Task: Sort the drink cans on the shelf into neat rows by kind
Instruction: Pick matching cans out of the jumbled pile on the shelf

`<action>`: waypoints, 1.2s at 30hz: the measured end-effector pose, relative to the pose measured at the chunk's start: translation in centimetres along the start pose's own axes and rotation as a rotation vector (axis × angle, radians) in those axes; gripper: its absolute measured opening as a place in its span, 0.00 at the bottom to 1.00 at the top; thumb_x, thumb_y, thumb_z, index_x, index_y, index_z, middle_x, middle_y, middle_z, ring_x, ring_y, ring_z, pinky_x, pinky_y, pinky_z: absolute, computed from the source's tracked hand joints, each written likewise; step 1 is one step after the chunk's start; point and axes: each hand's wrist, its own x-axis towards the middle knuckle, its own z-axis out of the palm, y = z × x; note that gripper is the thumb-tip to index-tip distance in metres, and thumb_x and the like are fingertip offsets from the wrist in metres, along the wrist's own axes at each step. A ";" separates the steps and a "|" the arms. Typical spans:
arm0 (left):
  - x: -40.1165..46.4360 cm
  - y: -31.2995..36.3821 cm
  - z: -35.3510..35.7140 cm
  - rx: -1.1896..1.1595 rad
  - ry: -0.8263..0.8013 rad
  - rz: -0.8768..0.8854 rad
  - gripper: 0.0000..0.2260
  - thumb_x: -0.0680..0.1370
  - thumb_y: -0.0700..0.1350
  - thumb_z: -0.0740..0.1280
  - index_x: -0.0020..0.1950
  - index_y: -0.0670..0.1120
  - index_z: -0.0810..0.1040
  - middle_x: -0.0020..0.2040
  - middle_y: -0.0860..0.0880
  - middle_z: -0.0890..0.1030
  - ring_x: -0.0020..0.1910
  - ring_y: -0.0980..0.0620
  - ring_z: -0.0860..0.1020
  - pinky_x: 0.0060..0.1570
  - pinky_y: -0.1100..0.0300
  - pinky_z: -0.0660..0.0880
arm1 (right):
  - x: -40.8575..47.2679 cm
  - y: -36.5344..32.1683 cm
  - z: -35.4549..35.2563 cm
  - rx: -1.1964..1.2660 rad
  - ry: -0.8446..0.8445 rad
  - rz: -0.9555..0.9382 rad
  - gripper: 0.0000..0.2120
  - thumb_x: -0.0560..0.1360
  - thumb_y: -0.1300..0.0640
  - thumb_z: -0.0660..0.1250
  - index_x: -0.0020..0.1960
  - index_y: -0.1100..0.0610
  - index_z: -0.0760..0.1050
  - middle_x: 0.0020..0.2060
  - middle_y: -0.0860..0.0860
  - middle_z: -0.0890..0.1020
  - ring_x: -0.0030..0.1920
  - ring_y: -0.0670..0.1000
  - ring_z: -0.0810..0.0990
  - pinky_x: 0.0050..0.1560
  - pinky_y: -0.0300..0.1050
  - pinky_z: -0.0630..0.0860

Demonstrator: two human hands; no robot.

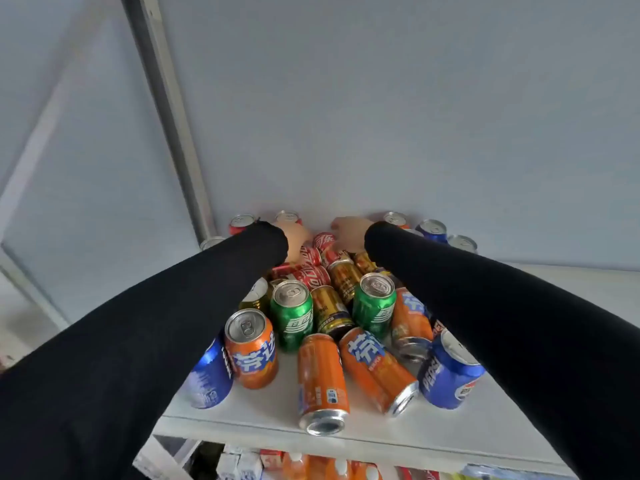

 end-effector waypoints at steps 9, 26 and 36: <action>1.4 0.1 0.8 0.072 -0.064 0.039 0.16 0.81 0.52 0.65 0.65 0.46 0.77 0.57 0.46 0.81 0.54 0.46 0.80 0.55 0.54 0.78 | 3.6 -0.5 1.7 -0.107 -0.019 0.087 0.13 0.80 0.51 0.61 0.60 0.57 0.74 0.51 0.54 0.82 0.48 0.55 0.81 0.44 0.47 0.76; 3.9 -0.3 2.2 0.203 -0.194 0.090 0.42 0.74 0.42 0.74 0.80 0.51 0.51 0.59 0.47 0.77 0.50 0.47 0.78 0.53 0.53 0.79 | 4.8 -1.3 0.0 -0.043 -0.348 0.050 0.38 0.77 0.52 0.71 0.80 0.56 0.54 0.71 0.61 0.71 0.61 0.62 0.80 0.61 0.57 0.78; 3.3 -1.0 2.0 0.195 -0.161 0.156 0.31 0.77 0.47 0.69 0.75 0.56 0.56 0.50 0.51 0.77 0.45 0.49 0.78 0.50 0.53 0.81 | 4.1 -1.3 0.6 -0.006 -0.317 -0.049 0.39 0.78 0.57 0.70 0.81 0.53 0.52 0.74 0.59 0.67 0.65 0.61 0.74 0.60 0.53 0.77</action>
